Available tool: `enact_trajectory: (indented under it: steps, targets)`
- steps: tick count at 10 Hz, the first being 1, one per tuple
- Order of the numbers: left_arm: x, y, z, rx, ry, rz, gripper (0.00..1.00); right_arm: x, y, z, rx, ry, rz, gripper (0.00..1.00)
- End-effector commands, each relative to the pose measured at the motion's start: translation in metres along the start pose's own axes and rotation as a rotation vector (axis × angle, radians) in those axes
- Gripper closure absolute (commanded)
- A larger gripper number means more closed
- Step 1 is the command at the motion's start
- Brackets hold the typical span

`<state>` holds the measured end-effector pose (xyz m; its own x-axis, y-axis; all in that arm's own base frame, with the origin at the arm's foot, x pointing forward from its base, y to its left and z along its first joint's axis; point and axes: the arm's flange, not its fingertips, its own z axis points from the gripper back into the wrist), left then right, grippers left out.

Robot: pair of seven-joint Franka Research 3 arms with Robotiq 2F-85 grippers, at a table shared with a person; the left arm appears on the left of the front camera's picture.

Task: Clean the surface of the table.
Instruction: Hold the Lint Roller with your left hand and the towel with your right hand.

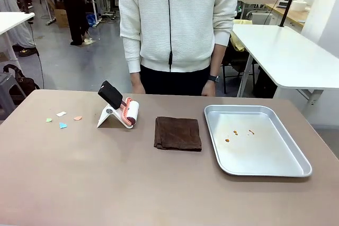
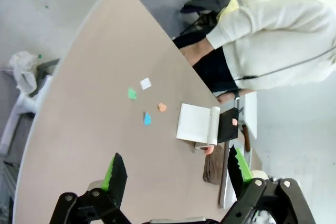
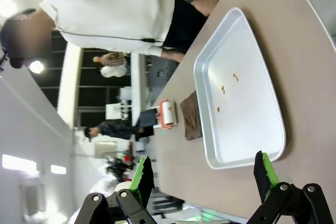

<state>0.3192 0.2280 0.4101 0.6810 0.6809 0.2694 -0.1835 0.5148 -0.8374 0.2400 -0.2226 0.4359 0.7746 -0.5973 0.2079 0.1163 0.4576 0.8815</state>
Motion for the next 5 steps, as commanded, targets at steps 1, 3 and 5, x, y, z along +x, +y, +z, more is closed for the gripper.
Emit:
enact_trajectory:
  steps: [1, 3, 5]
  targets:
    - [0.017, -0.044, -0.013, 0.037, 0.057, -0.129, 0.0, -0.038, 0.063, -0.033, -0.114, -0.019, 0.139, 0.0]
    - [0.025, -0.1, -0.049, 0.038, 0.123, -0.221, 0.0, -0.056, 0.115, -0.082, -0.2, 0.06, 0.301, 0.0]
    - [0.017, -0.143, -0.092, 0.086, 0.213, -0.309, 0.0, -0.071, 0.155, -0.14, -0.265, 0.12, 0.457, 0.0]
